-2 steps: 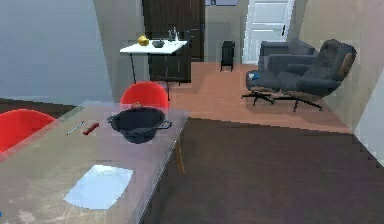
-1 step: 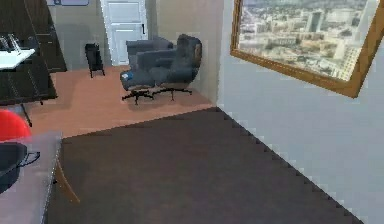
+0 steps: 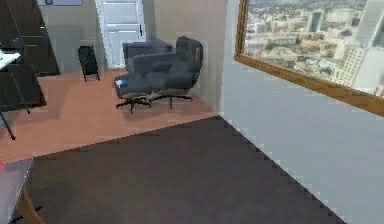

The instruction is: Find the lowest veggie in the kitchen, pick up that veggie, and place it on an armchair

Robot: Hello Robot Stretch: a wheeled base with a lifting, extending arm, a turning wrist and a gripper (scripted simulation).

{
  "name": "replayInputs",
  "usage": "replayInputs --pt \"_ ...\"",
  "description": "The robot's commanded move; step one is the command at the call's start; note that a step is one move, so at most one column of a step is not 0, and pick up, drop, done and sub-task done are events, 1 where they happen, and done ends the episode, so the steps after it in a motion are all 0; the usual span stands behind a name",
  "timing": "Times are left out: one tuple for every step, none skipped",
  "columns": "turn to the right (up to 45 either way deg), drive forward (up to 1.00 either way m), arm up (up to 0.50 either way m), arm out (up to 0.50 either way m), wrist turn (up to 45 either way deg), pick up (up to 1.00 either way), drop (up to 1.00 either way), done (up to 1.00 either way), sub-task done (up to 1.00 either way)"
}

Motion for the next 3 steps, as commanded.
replayInputs --pt "-21.0 0.0 0.0 0.0 0.0 0.0 0.0 0.0 0.0" --pt "0.0 1.0 0.0 0.0 0.0 0.0 0.0 0.0 0.0" --pt "-6.0 0.0 0.0 0.0 0.0 0.0 0.0 0.0 0.0"
